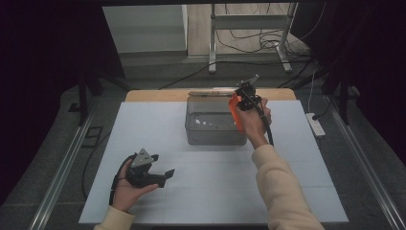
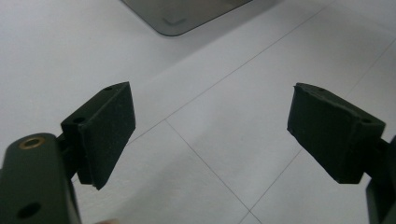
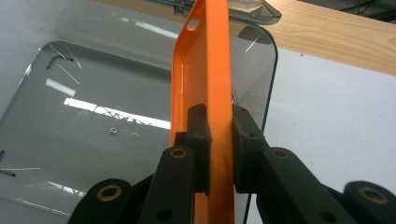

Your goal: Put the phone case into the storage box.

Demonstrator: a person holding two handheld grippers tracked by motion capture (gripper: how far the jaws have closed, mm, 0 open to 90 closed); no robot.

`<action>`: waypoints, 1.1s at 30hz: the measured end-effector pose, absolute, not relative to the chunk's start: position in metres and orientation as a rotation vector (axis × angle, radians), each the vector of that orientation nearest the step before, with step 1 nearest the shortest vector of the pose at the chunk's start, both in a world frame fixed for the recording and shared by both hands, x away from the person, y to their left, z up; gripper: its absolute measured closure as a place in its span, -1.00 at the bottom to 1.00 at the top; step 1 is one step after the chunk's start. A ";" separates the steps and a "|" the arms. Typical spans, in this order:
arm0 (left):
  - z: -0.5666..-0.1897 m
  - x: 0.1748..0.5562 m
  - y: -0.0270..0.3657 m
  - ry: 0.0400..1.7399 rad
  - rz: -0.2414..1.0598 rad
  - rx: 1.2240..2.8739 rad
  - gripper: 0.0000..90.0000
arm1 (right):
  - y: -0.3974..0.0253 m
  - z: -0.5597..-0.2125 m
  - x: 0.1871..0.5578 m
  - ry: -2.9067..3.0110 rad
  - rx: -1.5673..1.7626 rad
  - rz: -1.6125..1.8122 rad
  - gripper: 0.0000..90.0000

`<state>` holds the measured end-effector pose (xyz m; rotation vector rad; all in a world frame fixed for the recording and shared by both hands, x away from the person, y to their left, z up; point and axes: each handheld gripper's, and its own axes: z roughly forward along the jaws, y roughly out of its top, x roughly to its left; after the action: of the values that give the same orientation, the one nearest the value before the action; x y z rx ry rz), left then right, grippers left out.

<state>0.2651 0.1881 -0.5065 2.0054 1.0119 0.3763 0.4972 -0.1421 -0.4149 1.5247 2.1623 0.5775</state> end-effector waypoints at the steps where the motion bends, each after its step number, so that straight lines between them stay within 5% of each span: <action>1: -0.506 0.265 0.188 1.012 0.376 2.006 -0.66 | -0.142 -0.415 0.497 2.162 1.526 0.576 0.77; 33: -0.507 0.265 0.188 1.013 0.373 2.004 -0.66 | -0.142 -0.430 0.501 2.166 1.556 0.550 0.77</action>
<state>0.2653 0.1882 -0.5069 2.0043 1.0126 0.3732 0.5007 -0.1417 -0.4297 1.5560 2.1656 0.5499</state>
